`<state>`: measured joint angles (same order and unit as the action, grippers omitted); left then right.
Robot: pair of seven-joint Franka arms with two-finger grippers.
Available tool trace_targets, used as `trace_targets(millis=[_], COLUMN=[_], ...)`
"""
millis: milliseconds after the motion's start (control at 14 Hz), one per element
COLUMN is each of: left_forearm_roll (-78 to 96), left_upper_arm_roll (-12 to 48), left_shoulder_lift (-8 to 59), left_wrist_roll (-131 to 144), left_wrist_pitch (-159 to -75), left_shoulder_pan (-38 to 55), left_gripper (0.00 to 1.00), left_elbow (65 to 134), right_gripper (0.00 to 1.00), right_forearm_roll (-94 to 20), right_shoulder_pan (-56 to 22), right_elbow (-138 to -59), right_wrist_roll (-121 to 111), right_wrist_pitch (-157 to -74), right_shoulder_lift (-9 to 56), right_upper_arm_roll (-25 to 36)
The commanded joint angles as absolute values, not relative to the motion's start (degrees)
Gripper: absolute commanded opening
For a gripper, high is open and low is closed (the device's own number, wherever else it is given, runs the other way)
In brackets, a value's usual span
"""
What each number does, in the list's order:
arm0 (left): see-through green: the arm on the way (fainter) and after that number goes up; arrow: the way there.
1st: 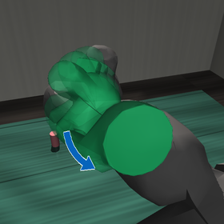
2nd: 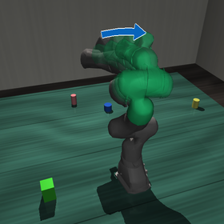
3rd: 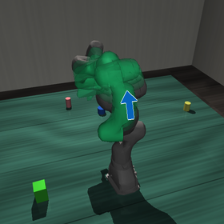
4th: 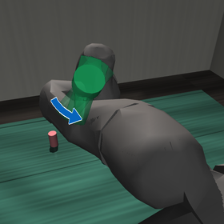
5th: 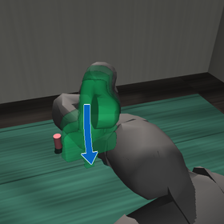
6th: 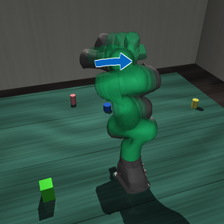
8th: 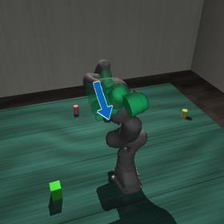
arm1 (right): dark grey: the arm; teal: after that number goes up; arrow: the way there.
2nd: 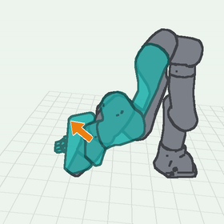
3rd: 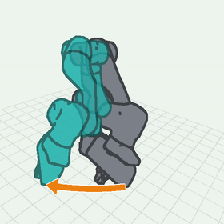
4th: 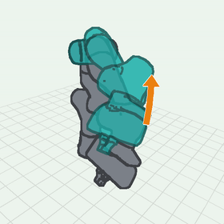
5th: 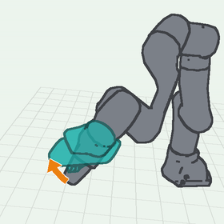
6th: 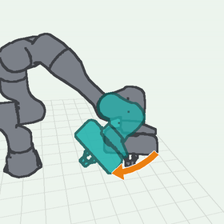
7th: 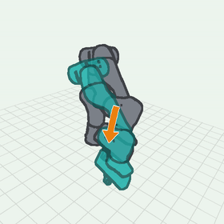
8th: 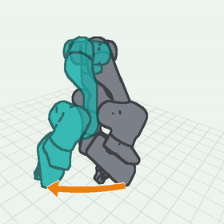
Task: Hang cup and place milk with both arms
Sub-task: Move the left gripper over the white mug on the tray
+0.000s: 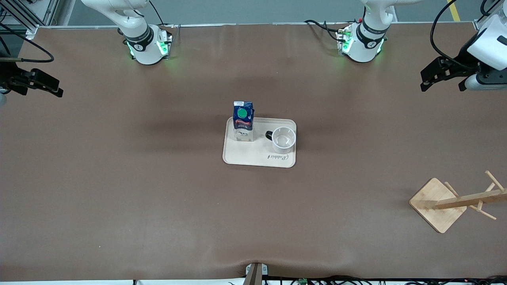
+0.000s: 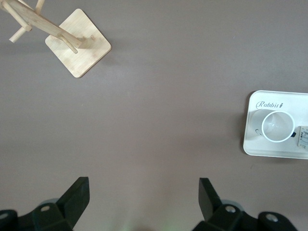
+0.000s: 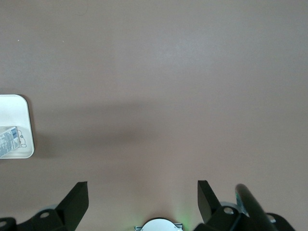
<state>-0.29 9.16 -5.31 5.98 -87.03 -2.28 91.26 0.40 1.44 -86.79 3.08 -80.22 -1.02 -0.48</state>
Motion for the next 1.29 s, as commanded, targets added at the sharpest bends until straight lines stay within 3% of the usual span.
trace_targets(millis=[0, 571, 1071, 1214], left_forearm_roll=[0.35, -0.53, -3.32, -5.62], left_upper_arm_roll=[9.49, 12.65, 23.62, 24.26], left_shoulder_lift=[-4.57, -0.28, 6.41, 8.69], left_wrist_roll=[5.54, 6.77, 7.99, 10.10], left_wrist_pitch=[-85.52, -85.87, -89.82, -90.79], left_shoulder_pan=[-2.55, -1.93, -0.89, 2.62], left_gripper=[1.00, 1.00, 1.00, 1.00], left_elbow=[89.47, 87.72, 87.98, 88.07], right_gripper=[1.00, 1.00, 1.00, 1.00], right_forearm_roll=[0.44, 0.35, 0.44, 0.44], right_shoulder_pan=[1.76, 1.67, 1.67, 1.67], right_elbow=[-87.89, -87.80, -87.80, -87.80], right_wrist_roll=[3.52, 3.52, 3.60, 3.60], right_wrist_pitch=[-80.33, -80.33, -80.24, -80.33], right_shoulder_lift=[-2.11, -2.20, -2.11, -2.20], right_upper_arm_roll=[-0.62, -0.62, -0.62, -0.62])
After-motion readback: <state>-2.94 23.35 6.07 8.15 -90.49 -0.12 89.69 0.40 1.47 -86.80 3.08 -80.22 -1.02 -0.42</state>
